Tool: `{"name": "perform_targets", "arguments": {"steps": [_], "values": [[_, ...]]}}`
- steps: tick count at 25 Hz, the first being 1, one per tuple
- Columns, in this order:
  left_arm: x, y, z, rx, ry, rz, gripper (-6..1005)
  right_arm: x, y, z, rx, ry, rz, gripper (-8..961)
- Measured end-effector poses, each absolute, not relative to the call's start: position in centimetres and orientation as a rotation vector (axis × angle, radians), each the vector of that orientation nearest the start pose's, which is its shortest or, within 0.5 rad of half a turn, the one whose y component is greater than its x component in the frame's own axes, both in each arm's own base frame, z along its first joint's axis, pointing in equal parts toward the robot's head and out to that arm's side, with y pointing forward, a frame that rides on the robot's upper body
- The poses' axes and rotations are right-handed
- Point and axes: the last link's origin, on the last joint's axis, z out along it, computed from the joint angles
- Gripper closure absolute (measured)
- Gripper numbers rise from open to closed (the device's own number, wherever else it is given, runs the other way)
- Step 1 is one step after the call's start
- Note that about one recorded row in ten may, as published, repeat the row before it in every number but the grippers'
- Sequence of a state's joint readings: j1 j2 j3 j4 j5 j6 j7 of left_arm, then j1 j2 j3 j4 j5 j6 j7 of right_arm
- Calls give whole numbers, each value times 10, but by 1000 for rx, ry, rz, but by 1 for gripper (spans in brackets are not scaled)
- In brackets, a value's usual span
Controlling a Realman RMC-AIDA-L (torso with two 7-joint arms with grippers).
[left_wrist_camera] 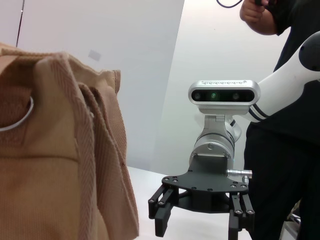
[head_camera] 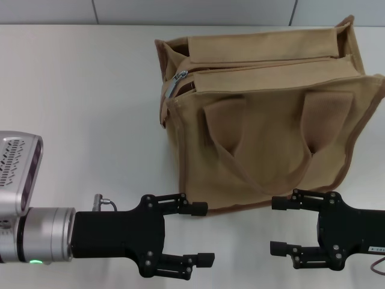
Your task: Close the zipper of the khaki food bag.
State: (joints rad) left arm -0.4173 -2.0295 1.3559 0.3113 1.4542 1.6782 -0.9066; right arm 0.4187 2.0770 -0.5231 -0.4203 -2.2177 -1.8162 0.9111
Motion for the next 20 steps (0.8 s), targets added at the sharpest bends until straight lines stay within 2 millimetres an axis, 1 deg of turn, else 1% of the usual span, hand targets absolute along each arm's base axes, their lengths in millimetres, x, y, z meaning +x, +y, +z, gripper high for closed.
{"name": "perform_targets", "arguments": {"steps": [12,16,18,19,20], "values": [[-264,231,-62,-2980,-332,-1051,184,294,235,-30,-2902,375,900,187],[-256,230,-57,-2953,-307,-1145,185,294,235,-30,-2901,375,900,187],[-255,230,-56,-2948,-301,-1160,185,294,235,-30,-2901,375,900,187],[-248,232,-52,-2906,-273,-1242,185,294,235,-30,-2900,375,900,187],[-248,232,-52,-2906,-273,-1242,185,294,235,-30,-2900,375,900,187]]}}
